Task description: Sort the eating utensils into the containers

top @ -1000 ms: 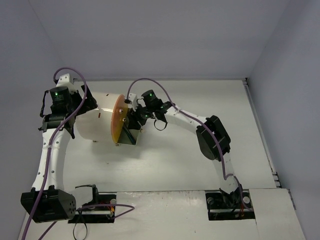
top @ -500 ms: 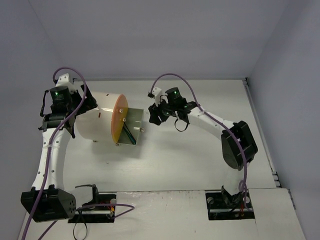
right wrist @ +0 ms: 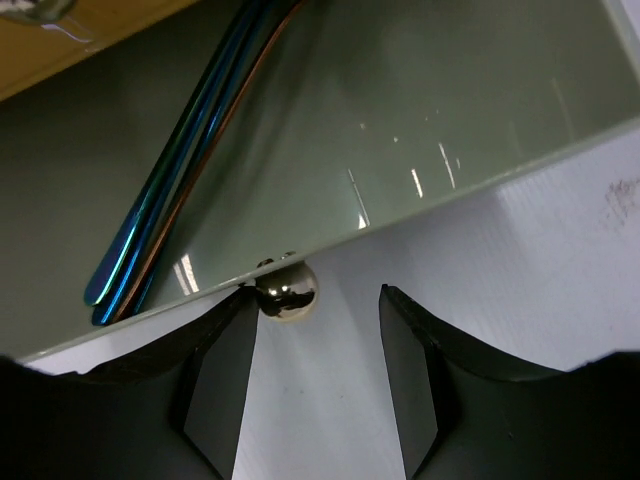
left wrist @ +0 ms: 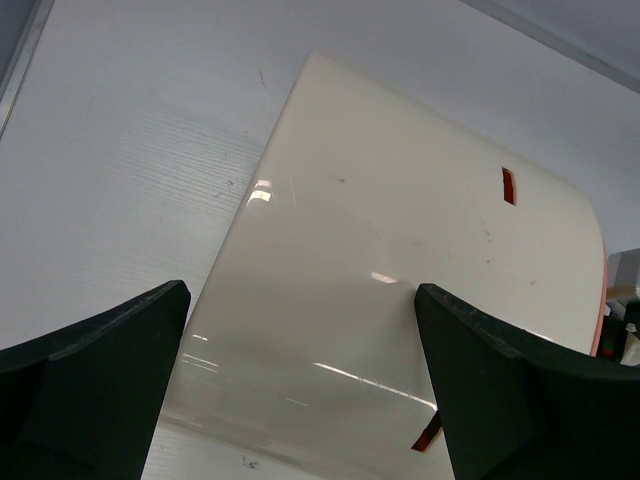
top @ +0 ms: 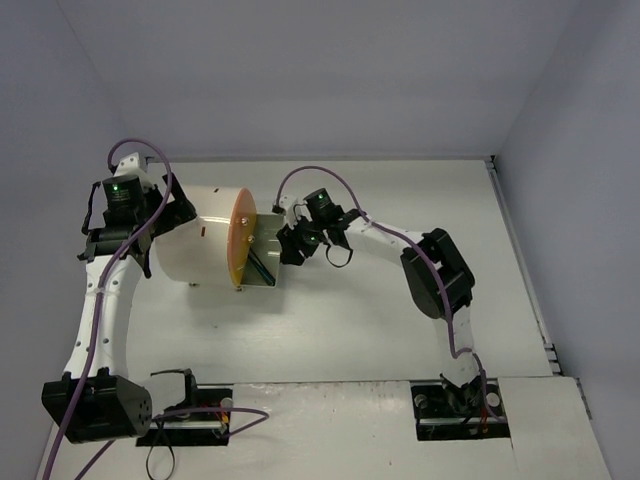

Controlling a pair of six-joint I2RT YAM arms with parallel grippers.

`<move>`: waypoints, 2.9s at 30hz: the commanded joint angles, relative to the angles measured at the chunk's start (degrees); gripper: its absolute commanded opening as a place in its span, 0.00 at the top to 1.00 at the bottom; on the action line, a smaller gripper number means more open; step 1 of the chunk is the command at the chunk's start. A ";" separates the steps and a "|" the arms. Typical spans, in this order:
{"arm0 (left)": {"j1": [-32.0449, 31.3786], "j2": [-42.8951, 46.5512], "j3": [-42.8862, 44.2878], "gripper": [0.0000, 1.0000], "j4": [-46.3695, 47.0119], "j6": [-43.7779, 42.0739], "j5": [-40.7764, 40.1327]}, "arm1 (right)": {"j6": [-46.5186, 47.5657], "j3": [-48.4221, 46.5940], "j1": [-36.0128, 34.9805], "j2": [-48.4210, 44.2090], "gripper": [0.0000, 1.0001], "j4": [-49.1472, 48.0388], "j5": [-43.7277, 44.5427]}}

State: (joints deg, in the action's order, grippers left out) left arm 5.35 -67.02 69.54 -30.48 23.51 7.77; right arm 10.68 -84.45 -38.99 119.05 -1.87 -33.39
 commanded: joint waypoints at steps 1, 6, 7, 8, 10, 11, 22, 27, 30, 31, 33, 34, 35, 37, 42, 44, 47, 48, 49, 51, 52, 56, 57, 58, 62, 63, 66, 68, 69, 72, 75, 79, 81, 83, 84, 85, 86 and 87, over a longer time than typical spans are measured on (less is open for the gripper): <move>-0.86 -1.18 -0.46 0.07 -4.31 2.34 2.69 | -0.76 -9.31 -1.90 2.28 0.51 -3.94 -2.83; -0.86 -1.95 -0.92 0.07 -3.54 2.68 3.05 | -2.31 -15.43 -3.90 5.65 0.51 -4.59 -3.16; -0.86 -2.18 -1.01 0.07 -3.32 2.68 3.10 | -2.80 -16.64 -4.17 6.41 0.51 -4.72 -3.38; -0.84 -2.34 -1.09 0.07 -3.13 2.71 3.15 | -3.18 -17.57 -4.49 7.11 0.51 -4.91 -3.55; -0.78 -2.59 -1.16 0.07 -2.82 2.77 3.48 | -3.67 -18.59 -5.14 8.05 0.51 -5.44 -3.62; -0.86 -2.67 -1.16 0.07 -2.65 2.77 3.48 | -4.35 -19.62 -5.40 8.48 0.51 -5.95 -3.70; -0.86 -3.21 1.27 0.07 -1.52 2.42 4.52 | -10.57 -19.22 -6.72 9.38 0.50 -14.43 -4.47; -0.14 -2.90 2.97 0.07 -1.37 2.08 4.28 | -13.66 -18.62 -6.63 8.51 0.50 -17.24 -4.14; 0.18 -2.77 4.24 0.07 -1.42 1.72 3.83 | -13.42 -16.78 -6.45 6.98 0.50 -17.29 -2.79; 0.41 -2.76 5.22 0.07 -1.42 1.50 3.33 | -13.04 -14.99 -6.31 5.55 0.50 -17.22 -1.51; 0.54 -2.60 7.28 0.07 -1.87 0.60 2.28 | -12.51 -11.88 -5.75 2.49 0.50 -17.19 0.60; 0.54 -2.67 8.84 0.07 -2.43 -0.25 1.43 | -12.44 -10.82 -5.26 0.37 0.50 -17.12 2.08; 0.54 -2.72 10.10 0.07 -3.03 -0.96 0.77 | -12.38 -8.97 -4.82 -1.64 0.49 -17.11 3.39; 0.54 -2.70 12.28 0.07 -4.19 -2.70 -0.25 | -12.35 -4.28 -3.89 -7.05 0.49 -17.05 6.18; 0.54 -1.00 18.09 0.07 -6.09 -5.15 -2.74 | -12.76 5.05 -0.17 -20.34 0.47 -15.47 16.81; 0.48 0.34 19.56 0.07 -6.92 -5.92 -2.11 | -12.84 7.90 1.27 -27.20 0.45 -12.81 20.25; -0.39 2.69 21.18 0.07 -8.21 -7.12 -1.45 | -12.03 10.32 3.04 -36.03 0.39 -7.85 27.80; -1.02 3.82 21.52 0.07 -8.94 -7.77 -1.36 | -11.62 11.28 3.40 -39.93 0.36 -5.76 30.85; -1.87 4.73 21.76 0.07 -9.75 -8.43 -1.36 | -11.34 11.91 3.45 -42.77 0.34 -3.43 33.66; -3.90 7.73 21.46 0.07 -10.85 -10.26 -0.98 | -9.70 14.14 3.57 -50.50 0.27 -0.54 40.20; -4.66 9.69 21.23 0.07 -11.87 -11.28 -0.93 | -9.93 14.91 3.58 -54.84 0.24 0.13 43.49; -8.00 15.57 21.03 0.07 -15.76 -15.16 -3.85 | -11.67 17.46 3.66 -67.95 0.11 4.35 53.40; -8.30 16.69 20.43 0.07 -16.27 -16.07 -4.59 | -12.57 17.88 3.66 -70.55 0.08 5.38 55.11; -8.50 17.94 19.47 0.07 -16.56 -17.03 -5.41 | -12.77 18.08 3.66 -74.05 0.04 5.96 56.88; -9.12 23.15 13.63 0.07 -16.97 -17.54 -11.09 | -13.40 18.44 3.66 -81.85 0.00 8.10 63.87; -9.98 23.85 11.55 0.07 -17.83 -17.28 -11.71 | -13.06 18.44 3.66 -84.01 0.00 8.80 66.46; -10.61 27.80 7.85 0.07 -19.35 -16.25 -12.76 | -11.29 19.93 3.66 -87.72 0.00 9.31 71.55; -10.67 29.79 5.74 0.07 -20.94 -15.90 -13.40 | -9.47 21.09 3.57 -89.79 0.00 9.43 73.76; -10.67 30.92 5.14 0.07 -21.61 -15.78 -13.59 | -7.48 21.62 3.53 -90.39 0.00 9.99 73.31; -10.83 33.45 3.20 0.07 -25.66 -15.08 -13.20 | -6.08 22.91 3.39 -93.23 0.00 11.83 72.23; -11.06 36.34 1.51 0.07 -28.28 -13.24 -11.01 | -7.40 24.43 3.39 -95.77 0.00 12.66 71.74; -10.99 38.45 0.90 0.07 -31.40 -11.43 -11.59 | -8.68 24.82 3.39 -95.68 0.00 14.56 73.71; -10.99 39.52 1.11 0.07 -32.54 -11.02 -11.86 | -8.08 24.62 3.39 -95.01 0.00 15.43 73.91; -11.06 39.83 1.10 0.07 -33.70 -10.73 -11.95 | -7.59 24.33 3.37 -94.71 0.00 15.61 74.14; -11.06 39.94 1.04 0.07 -34.17 -10.44 -12.07 | -7.35 24.33 3.31 -94.71 0.00 15.66 74.09; -11.06 40.19 0.94 0.07 -34.48 -10.27 -12.26 | -7.05 24.43 3.30 -94.75 0.00 15.67 73.89; -11.05 40.43 0.84 0.07 -34.80 -10.13 -12.45 | -6.79 24.58 3.30 -94.79 0.00 15.67 73.70; -10.99 40.61 0.72 0.07 -35.16 -10.01 -12.57 | -6.67 24.93 3.30 -94.79 0.00 15.67 73.52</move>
State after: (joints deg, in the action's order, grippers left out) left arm -5.54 -25.81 69.65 -65.03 11.69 -3.98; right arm 2.88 -59.66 -35.31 22.48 16.18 38.71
